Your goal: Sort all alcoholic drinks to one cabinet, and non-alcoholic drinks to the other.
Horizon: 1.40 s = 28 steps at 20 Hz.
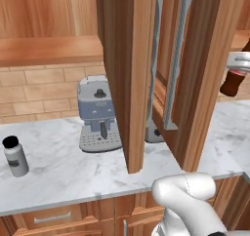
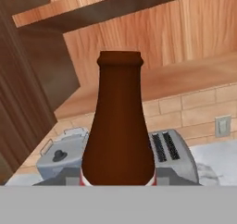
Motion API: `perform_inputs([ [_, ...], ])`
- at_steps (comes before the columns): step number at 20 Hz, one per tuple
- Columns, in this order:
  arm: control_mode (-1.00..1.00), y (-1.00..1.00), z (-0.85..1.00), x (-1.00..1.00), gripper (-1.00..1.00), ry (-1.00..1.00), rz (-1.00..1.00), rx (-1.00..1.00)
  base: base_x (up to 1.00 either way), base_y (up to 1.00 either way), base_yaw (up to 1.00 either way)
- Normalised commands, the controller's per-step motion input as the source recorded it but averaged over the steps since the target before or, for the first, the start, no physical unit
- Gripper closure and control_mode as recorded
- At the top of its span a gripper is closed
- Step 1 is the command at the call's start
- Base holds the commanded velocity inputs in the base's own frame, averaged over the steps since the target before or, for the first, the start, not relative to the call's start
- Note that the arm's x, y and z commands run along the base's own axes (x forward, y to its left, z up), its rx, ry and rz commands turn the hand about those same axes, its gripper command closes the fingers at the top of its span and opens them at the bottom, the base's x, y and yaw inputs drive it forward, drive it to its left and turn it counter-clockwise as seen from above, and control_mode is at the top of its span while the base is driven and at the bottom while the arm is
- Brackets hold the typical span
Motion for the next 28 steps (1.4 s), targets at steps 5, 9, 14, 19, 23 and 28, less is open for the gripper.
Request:
perform_inputs([
  [5,-1.00,0.22,0.07,0.62,1.00,-0.05,0.19,0.11,0.00,0.00,0.00],
  [9,-1.00,0.39,0.19,0.56,1.00,-0.11,0.09,0.01,0.00,0.00,0.00],
  [14,-1.00,0.35,0.32,0.43,1.00,-0.18,0.01,0.00,0.00,0.00,0.00],
  [19,-1.00,0.11,0.12,0.65,1.00,-0.12,0.02,0.00,0.00,0.00,0.00],
  [23,-1.00,0.00,0.00,0.62,1.00,-0.03,0.10,0.00,0.00,0.00,0.00],
  [28,-1.00,0.02,0.00,0.50,1.00,0.00,0.09,-0.02,0.00,0.00,0.00],
])
